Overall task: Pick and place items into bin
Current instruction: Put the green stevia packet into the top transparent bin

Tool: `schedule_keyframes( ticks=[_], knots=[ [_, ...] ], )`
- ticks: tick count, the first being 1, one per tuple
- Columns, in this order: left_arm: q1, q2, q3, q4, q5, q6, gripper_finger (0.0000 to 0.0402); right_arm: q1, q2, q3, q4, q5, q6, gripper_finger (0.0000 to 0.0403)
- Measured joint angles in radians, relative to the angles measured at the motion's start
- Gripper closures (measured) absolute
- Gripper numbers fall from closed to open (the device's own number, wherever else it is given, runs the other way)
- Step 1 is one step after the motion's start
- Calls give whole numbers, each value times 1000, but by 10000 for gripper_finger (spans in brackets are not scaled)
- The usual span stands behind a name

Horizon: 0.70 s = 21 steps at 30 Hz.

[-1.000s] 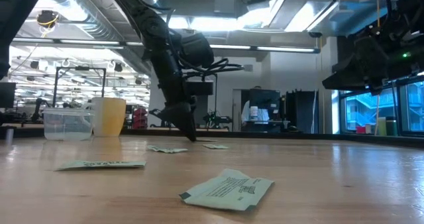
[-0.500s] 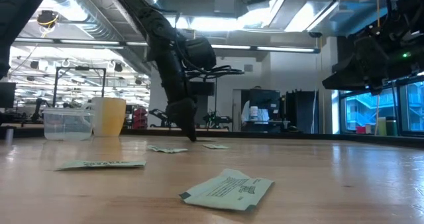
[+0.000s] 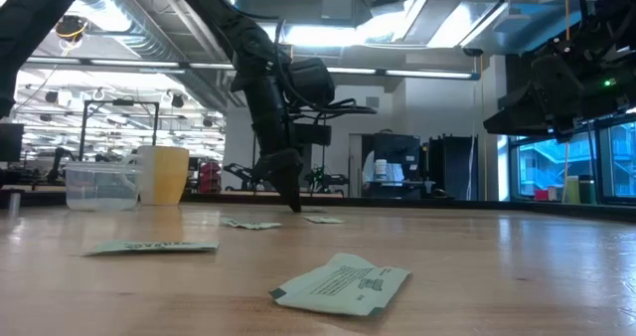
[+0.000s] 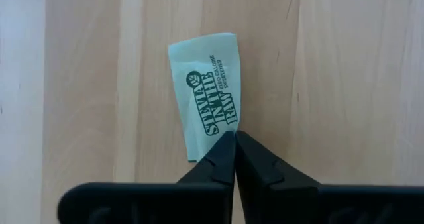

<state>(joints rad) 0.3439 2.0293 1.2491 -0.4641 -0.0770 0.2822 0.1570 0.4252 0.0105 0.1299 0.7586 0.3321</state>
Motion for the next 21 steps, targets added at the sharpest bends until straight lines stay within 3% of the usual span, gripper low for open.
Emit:
schedule_keyframes(
  ticks=[6, 14, 21],
  knots=[
    [-17, -29, -4, -12, -8, 22, 399, 0, 0, 0, 0, 0, 0, 297],
    [-58, -190, -8, -95, 17, -6, 400, 0, 0, 0, 0, 0, 0, 297],
    [-105, -324, -6, -206, -34, -73, 400, 0, 0, 0, 0, 0, 0, 297]
  ],
)
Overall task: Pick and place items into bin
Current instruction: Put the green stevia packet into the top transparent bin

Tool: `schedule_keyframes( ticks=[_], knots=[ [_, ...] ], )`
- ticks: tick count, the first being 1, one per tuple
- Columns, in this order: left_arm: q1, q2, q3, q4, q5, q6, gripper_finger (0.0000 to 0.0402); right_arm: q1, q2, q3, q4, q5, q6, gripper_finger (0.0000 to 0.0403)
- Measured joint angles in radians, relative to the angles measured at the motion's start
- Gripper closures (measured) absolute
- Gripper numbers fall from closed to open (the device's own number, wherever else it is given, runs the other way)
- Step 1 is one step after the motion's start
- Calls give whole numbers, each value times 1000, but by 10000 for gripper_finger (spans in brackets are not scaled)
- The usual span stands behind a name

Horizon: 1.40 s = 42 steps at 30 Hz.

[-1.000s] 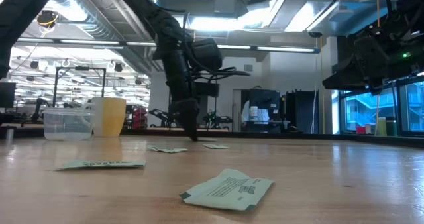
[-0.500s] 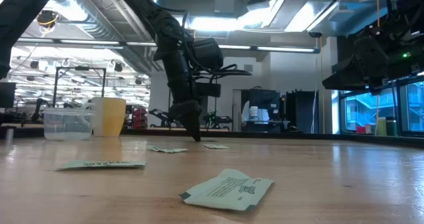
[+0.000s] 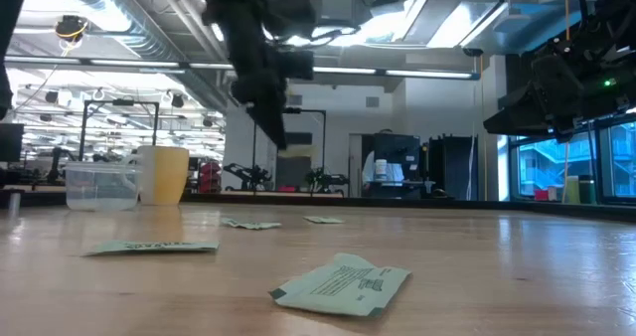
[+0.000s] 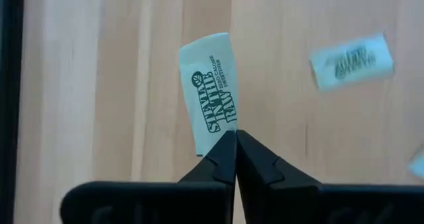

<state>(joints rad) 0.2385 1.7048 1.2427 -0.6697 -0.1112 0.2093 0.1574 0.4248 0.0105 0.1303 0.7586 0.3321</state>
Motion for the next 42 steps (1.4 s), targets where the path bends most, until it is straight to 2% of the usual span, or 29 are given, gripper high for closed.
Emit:
schedule_keyframes(
  ticks=[7, 11, 20, 31, 42],
  knots=[
    [-67, -152, -18, -198, -107, -156, 400, 0, 0, 0, 0, 0, 0, 297],
    [-111, -246, -66, -279, -109, -287, 400, 0, 0, 0, 0, 0, 0, 297],
    [-228, -397, -226, -461, -198, -635, 400, 0, 0, 0, 0, 0, 0, 297],
    [-285, -425, -432, -513, -210, -884, 400, 0, 0, 0, 0, 0, 0, 297],
    [-273, -426, -500, -499, -218, -930, 398, 0, 0, 0, 0, 0, 0, 297]
  ],
)
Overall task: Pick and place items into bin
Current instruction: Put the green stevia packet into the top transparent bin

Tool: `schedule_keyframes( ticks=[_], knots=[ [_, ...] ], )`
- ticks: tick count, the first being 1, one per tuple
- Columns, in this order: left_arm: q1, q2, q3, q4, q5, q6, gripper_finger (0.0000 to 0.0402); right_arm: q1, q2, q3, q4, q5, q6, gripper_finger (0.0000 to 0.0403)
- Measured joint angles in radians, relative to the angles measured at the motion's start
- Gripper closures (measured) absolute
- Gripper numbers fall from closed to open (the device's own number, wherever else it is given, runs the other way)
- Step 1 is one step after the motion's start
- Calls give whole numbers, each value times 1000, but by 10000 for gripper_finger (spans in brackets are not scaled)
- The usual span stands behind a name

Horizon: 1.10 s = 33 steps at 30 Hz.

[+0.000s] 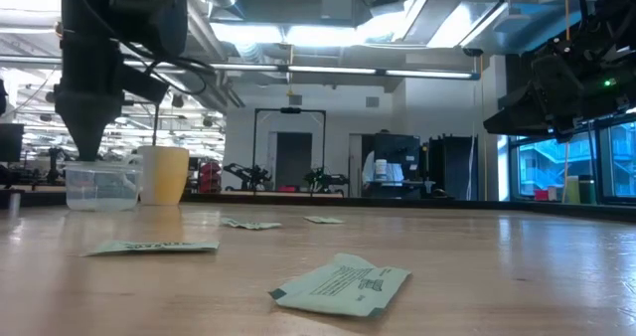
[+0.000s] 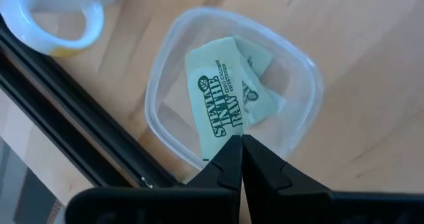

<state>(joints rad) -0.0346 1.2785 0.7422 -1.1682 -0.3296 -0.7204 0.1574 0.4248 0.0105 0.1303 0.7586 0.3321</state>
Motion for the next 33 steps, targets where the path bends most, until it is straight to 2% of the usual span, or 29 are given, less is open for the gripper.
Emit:
schedule_keyframes(
  ticks=[6, 14, 18, 23, 27, 33],
  knots=[
    [0, 0, 0, 7, -70, 0, 384, 0, 0, 0, 0, 0, 0, 297],
    [0, 0, 3, 20, -72, 9, 362, 0, 0, 0, 0, 0, 0, 297],
    [-14, 0, 51, 22, -88, 61, 348, 0, 0, 0, 0, 0, 1, 297],
    [-64, 0, 131, 135, -110, 297, 331, 0, 0, 0, 0, 0, -3, 297],
    [-118, 6, 137, 343, -39, 550, 315, 0, 0, 0, 0, 0, -2, 297],
    [-189, 85, 137, 527, 0, 735, 285, 0, 0, 0, 0, 0, -2, 297]
  ],
)
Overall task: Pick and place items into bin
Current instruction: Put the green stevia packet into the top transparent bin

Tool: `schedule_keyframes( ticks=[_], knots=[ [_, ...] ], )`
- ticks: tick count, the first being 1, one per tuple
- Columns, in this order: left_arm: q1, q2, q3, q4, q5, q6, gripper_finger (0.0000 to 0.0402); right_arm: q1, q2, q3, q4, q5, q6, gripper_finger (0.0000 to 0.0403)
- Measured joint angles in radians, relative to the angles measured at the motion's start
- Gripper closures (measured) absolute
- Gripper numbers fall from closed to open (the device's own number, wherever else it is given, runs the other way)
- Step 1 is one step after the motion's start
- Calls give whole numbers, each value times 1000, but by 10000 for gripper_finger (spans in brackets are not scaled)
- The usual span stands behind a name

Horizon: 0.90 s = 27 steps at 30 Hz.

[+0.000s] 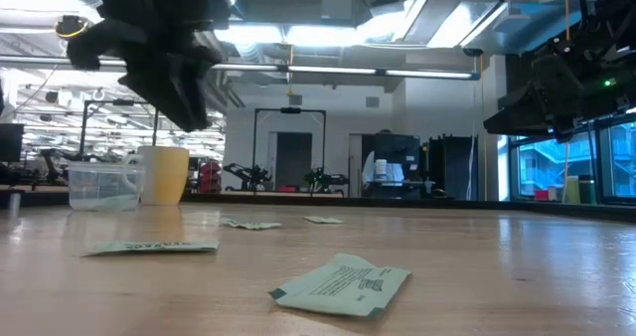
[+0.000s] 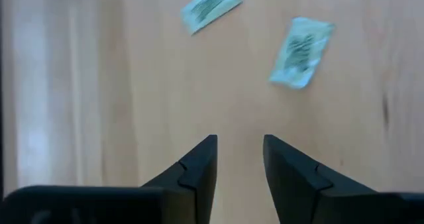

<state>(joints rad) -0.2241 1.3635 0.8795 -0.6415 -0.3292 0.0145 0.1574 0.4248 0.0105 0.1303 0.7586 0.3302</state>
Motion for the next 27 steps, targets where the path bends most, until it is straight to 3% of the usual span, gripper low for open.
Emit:
schedule_keyframes(
  ticks=[7, 14, 27],
  knots=[
    [-45, 188, 1, 205, 20, 121, 278, 0, 0, 0, 0, 0, 0, 297],
    [-62, 333, 24, 227, 33, 157, 285, 0, 0, 0, 0, 0, 1, 297],
    [-87, 371, 26, 269, -1, 194, 286, 0, 0, 0, -2, 0, -2, 297]
  ],
)
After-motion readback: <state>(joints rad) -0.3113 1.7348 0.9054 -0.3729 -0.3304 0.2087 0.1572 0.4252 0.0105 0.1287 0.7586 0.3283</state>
